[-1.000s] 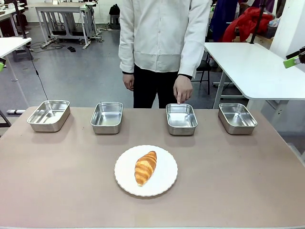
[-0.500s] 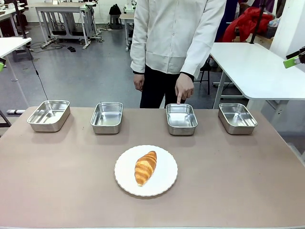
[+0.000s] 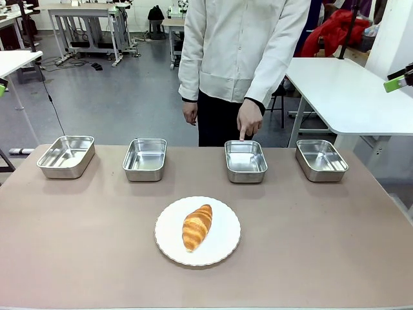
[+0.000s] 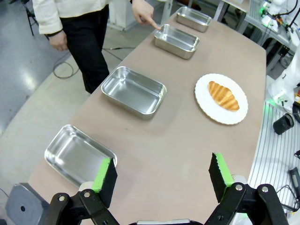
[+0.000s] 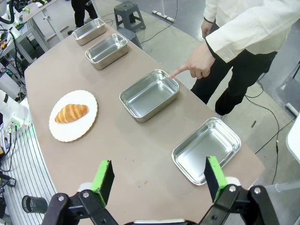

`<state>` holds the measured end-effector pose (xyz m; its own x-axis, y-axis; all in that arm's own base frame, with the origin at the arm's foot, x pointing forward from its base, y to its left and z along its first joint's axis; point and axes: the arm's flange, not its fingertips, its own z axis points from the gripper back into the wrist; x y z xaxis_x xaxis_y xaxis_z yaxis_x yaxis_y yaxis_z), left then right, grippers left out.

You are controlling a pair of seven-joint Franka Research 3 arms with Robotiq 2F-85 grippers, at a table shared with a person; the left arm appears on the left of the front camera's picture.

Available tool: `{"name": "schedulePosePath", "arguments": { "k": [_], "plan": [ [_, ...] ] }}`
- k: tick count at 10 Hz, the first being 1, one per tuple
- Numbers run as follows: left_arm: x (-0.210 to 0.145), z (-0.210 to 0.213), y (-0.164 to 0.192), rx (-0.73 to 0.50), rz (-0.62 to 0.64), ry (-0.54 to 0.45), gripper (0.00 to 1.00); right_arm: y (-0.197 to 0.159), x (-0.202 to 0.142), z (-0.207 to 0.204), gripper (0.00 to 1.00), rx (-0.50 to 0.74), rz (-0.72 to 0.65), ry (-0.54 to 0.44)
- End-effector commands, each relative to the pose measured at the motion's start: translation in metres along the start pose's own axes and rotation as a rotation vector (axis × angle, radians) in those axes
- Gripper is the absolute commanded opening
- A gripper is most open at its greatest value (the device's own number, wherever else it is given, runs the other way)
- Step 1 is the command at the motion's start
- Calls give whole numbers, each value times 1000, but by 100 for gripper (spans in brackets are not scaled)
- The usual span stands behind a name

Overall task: Place the bread in the container.
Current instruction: Place the Butter Roll into the Airtight Container indicated by the human.

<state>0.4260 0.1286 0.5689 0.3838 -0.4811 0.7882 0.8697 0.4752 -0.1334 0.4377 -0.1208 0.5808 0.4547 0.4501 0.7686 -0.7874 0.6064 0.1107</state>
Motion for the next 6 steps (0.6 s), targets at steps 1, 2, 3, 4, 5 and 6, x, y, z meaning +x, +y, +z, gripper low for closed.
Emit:
{"name": "schedulePosePath", "arguments": {
  "k": [1,2,3,4,5,6],
  "plan": [
    [1,1,-3,-8,-15,-17,100,0,1,-2,100,5,10,-24],
    [1,1,-3,-8,-15,-17,100,0,1,-2,100,5,10,-24],
    [1,1,-3,-8,-15,-17,100,0,1,-2,100,5,10,-24],
    [1,1,-3,-8,-15,-17,100,0,0,0,100,0,0,0],
    [1,1,-3,-8,-15,-17,100,13,23,-10,100,-10,-26,9],
    [1,1,-3,-8,-15,-17,100,30,49,-26,100,-19,-48,25]
  ]
}}
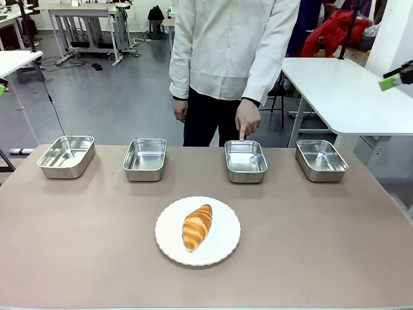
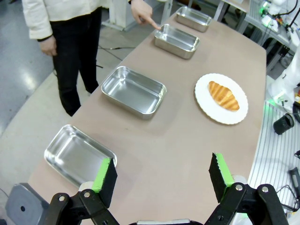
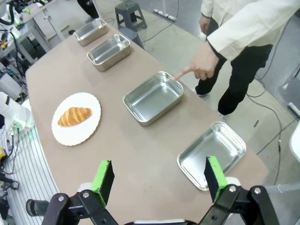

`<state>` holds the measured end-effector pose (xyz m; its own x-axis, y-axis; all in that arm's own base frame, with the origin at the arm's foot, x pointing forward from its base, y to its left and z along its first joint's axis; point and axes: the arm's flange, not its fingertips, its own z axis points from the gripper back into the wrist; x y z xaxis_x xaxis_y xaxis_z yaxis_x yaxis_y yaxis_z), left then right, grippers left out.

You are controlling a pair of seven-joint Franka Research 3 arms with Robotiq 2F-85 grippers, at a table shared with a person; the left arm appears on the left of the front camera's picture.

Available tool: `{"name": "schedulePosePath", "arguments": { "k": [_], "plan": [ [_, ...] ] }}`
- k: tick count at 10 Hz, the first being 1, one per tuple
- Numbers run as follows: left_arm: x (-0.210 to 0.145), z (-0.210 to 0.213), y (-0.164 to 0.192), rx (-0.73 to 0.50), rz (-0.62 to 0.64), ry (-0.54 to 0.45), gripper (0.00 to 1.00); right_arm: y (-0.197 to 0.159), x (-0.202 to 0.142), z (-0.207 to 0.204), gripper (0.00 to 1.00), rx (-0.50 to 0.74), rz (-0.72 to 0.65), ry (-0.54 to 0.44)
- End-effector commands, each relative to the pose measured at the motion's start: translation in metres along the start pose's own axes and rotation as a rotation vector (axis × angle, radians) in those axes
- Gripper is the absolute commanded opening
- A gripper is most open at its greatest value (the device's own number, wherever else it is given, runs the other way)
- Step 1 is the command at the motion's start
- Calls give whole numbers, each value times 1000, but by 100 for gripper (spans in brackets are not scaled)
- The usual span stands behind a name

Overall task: Place the bread in the container.
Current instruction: Place the Butter Roll into the Airtight Container indicated by the human.

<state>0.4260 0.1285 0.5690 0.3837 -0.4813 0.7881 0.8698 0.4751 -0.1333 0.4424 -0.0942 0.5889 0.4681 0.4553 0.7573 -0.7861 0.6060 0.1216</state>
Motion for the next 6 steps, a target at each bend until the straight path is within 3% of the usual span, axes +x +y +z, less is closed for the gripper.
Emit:
{"name": "schedulePosePath", "arguments": {
  "k": [1,4,6],
  "plan": [
    [1,1,-3,-8,-15,-17,100,38,59,-34,100,-19,-56,40],
    [1,1,-3,-8,-15,-17,100,99,119,-109,100,-44,-123,136],
    [1,1,-3,-8,-15,-17,100,158,142,-175,100,-81,-178,226]
  ]
}}
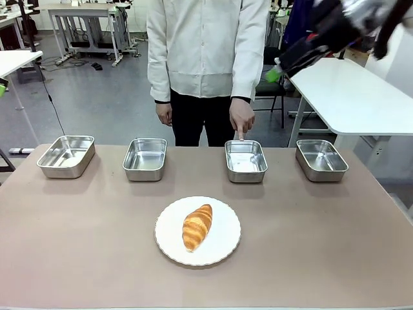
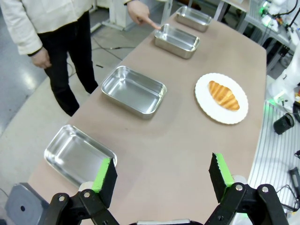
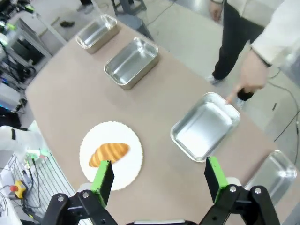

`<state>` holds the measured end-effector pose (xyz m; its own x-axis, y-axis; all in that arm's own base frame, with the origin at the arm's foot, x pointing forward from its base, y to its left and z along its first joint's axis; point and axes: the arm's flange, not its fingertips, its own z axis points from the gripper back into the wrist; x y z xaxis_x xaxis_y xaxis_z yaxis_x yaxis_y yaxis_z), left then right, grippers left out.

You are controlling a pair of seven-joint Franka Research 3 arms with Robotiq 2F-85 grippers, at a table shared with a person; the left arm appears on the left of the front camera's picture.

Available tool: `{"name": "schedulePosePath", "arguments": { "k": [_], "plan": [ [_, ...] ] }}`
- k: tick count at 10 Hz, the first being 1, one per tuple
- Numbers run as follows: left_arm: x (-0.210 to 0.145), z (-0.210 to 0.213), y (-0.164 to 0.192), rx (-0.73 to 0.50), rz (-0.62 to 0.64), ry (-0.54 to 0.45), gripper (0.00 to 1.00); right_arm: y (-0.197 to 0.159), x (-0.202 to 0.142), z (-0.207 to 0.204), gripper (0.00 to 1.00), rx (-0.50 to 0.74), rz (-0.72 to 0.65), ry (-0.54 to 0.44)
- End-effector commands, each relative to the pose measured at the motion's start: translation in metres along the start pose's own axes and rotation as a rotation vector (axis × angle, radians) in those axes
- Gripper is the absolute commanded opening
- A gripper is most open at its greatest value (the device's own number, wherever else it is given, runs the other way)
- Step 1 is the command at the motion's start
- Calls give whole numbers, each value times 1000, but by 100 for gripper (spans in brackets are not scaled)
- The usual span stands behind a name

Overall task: Place the bread in the container.
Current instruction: Place the Butter Roll into the Airtight Container indicated by the human.

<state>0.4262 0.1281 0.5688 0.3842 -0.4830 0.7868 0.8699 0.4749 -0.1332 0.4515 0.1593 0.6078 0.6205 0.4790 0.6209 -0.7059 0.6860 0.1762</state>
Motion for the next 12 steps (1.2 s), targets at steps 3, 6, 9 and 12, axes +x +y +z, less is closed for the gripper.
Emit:
{"name": "schedulePosePath", "arguments": {
  "k": [3,6,9,12],
  "plan": [
    [1,2,-3,-8,-15,-20,100,85,28,-130,100,-229,-381,225],
    [1,2,-3,-8,-15,-20,100,108,3,-234,100,-366,-598,409],
    [1,2,-3,-8,-15,-20,100,98,-25,-203,100,-317,-503,330],
    [1,2,-3,-8,-15,-20,100,98,-25,-203,100,-317,-503,330]
  ]
}}
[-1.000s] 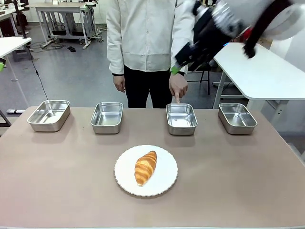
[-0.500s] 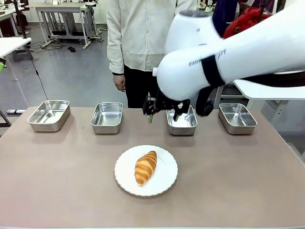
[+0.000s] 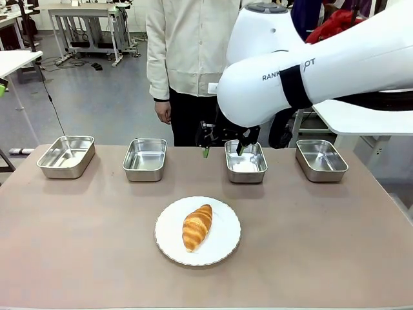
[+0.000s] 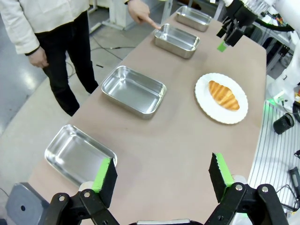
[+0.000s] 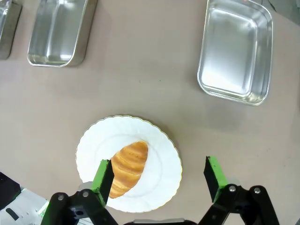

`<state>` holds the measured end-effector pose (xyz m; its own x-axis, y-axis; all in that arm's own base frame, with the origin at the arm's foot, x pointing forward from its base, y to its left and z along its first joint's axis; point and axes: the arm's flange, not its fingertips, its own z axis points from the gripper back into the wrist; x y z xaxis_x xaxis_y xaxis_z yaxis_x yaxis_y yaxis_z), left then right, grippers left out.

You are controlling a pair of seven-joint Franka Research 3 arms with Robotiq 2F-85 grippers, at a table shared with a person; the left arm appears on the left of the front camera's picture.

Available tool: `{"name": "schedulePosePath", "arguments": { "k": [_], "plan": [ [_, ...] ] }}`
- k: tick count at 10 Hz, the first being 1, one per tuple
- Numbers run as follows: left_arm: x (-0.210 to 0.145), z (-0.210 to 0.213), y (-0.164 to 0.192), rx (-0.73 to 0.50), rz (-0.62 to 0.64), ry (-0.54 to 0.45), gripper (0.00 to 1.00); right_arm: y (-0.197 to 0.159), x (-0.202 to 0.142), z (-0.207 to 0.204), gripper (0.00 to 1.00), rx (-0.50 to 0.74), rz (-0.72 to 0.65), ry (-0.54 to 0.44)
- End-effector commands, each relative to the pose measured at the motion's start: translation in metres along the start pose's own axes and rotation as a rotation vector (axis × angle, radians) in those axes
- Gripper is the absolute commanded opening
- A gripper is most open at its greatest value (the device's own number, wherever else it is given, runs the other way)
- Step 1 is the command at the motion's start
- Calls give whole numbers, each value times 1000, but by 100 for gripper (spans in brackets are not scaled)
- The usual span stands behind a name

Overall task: Place the bread in the container.
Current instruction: Place the Butter Roll into the Airtight Container indicated by the human.

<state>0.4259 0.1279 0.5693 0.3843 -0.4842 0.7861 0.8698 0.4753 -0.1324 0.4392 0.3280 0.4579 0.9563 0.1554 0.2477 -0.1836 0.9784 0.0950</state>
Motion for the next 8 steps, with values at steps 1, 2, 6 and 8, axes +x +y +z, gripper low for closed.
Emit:
{"name": "schedulePosePath", "arguments": {
  "k": [1,2,6,8],
  "plan": [
    [1,2,-2,-9,-15,-21,100,-2,-5,-2,100,28,11,2],
    [1,2,-2,-9,-15,-21,100,0,0,0,100,0,0,0],
    [1,2,-2,-9,-15,-21,100,54,-37,-30,100,-60,-225,-6],
    [1,2,-2,-9,-15,-21,100,73,-55,-42,100,-78,-324,27]
  ]
}}
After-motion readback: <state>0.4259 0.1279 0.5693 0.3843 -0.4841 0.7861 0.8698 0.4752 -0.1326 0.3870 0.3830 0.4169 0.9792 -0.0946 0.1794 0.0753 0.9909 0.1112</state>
